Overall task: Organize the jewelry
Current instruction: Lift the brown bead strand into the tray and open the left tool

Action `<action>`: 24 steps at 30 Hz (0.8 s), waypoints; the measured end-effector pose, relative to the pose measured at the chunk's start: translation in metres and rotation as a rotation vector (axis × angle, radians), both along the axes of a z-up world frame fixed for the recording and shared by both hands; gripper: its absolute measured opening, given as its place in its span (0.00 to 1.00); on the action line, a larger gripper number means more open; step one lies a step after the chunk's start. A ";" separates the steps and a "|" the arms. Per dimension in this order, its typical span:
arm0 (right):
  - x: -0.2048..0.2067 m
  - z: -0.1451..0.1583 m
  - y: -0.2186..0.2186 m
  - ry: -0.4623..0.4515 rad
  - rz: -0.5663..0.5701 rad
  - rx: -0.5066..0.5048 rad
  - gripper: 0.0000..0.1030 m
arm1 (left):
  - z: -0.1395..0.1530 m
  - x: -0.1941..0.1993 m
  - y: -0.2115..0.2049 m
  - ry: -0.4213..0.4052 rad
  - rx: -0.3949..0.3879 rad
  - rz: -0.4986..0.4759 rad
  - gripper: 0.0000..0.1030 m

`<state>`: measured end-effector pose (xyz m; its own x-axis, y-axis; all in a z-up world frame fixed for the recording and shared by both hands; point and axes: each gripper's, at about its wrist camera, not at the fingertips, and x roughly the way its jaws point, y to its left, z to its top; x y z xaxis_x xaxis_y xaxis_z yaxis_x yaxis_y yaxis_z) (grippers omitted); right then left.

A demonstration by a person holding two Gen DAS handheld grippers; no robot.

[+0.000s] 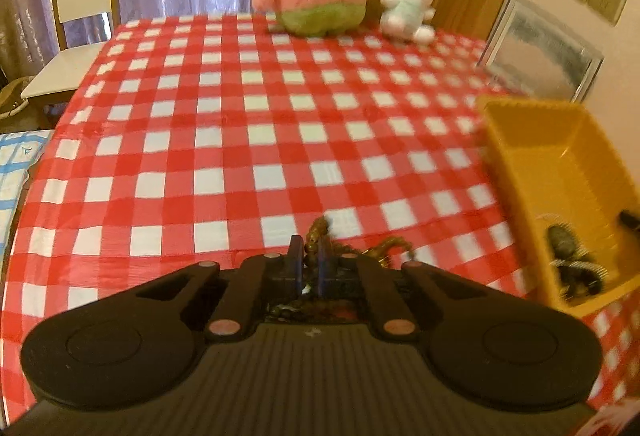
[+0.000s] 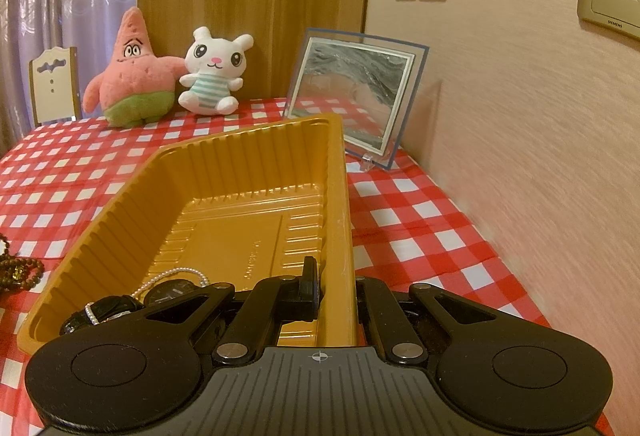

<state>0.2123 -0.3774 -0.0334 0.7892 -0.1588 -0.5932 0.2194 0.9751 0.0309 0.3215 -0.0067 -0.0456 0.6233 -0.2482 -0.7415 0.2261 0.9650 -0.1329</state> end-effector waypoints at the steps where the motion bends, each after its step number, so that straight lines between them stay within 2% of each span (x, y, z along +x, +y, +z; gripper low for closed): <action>1: 0.000 0.000 0.000 -0.001 0.000 0.001 0.03 | 0.008 -0.004 0.002 -0.012 -0.016 0.001 0.05; 12: 0.000 0.000 0.002 -0.007 -0.003 0.007 0.03 | 0.089 -0.035 0.001 -0.132 -0.192 -0.059 0.05; 19: 0.000 0.001 0.004 -0.016 -0.004 0.015 0.03 | 0.126 -0.042 -0.022 -0.197 -0.219 -0.127 0.05; 24: 0.000 0.001 0.004 -0.017 -0.005 0.019 0.03 | 0.141 -0.042 -0.041 -0.213 -0.256 -0.174 0.05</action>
